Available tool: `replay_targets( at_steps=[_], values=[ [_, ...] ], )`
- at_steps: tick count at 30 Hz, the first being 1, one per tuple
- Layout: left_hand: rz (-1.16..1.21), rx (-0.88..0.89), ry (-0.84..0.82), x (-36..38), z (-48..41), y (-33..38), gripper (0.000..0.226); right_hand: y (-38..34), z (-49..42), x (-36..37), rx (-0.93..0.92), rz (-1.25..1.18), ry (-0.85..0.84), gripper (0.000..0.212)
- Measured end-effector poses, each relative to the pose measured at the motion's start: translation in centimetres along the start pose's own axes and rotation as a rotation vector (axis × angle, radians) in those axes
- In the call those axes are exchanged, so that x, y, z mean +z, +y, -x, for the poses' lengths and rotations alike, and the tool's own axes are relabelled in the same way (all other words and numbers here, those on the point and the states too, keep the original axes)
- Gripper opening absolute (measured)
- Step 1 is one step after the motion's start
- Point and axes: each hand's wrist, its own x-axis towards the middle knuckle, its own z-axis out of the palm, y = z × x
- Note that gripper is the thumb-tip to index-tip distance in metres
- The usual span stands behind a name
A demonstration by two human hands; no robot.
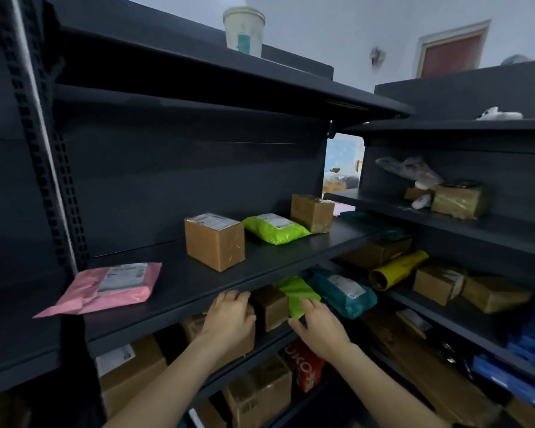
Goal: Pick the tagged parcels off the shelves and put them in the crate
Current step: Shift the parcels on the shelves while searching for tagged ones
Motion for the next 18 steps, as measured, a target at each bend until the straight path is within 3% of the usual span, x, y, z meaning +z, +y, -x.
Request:
replay_targets(
  at_steps=[7,18],
  values=[
    [-0.008,0.011,0.029,1.5,-5.6,3.4,0.056,4.8,-4.7,-0.7,-0.005,-0.005,-0.012,0.060],
    [-0.025,-0.125,0.089,5.6,-15.3,12.6,0.054,16.8,-12.6,-4.3,-0.157,-0.008,-0.059,0.061]
  ],
)
